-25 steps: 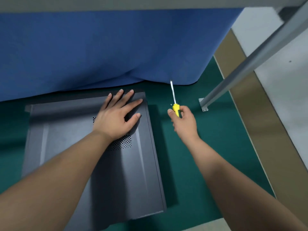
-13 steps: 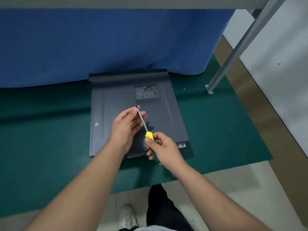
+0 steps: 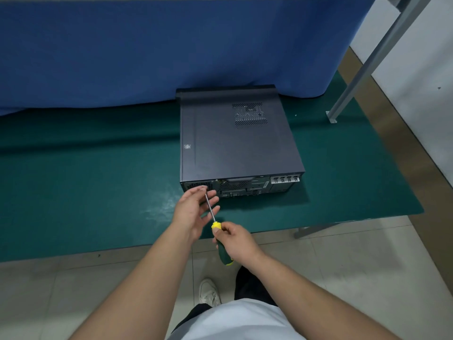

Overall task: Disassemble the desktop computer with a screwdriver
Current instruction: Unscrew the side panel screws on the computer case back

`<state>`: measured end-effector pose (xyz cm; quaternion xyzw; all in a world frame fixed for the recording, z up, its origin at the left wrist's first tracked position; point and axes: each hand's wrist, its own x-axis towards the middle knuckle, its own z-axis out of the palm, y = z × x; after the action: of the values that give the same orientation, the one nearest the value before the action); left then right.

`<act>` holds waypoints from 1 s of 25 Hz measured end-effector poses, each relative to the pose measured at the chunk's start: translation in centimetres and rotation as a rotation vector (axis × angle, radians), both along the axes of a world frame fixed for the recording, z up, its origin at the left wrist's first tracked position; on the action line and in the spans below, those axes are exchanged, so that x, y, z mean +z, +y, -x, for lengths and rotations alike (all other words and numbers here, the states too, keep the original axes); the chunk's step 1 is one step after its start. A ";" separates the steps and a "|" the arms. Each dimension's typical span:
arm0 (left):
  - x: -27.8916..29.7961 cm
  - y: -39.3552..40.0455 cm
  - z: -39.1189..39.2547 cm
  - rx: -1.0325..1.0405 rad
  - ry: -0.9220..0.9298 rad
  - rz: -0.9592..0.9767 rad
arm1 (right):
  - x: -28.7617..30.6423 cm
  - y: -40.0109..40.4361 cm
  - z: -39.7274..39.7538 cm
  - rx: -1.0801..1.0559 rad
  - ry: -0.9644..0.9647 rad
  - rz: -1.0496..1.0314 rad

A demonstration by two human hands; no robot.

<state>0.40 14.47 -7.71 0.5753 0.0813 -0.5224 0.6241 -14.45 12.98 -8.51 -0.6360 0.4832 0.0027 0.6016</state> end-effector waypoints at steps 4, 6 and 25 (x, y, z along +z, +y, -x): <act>-0.1 -1.5 0.5 -0.092 0.001 -0.062 | -0.4 -0.6 0.3 -0.075 0.008 -0.027; -0.2 -2.2 0.6 -0.111 0.010 -0.073 | -0.6 -1.0 0.4 -0.111 0.006 -0.050; -1.1 -3.3 0.4 -0.082 -0.006 -0.094 | -1.5 -1.3 -0.2 -0.214 -0.026 -0.069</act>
<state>0.02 11.18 -8.82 0.6085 0.0804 -0.5414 0.5745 -14.21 11.71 -10.05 -0.5596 0.5401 -0.0533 0.6263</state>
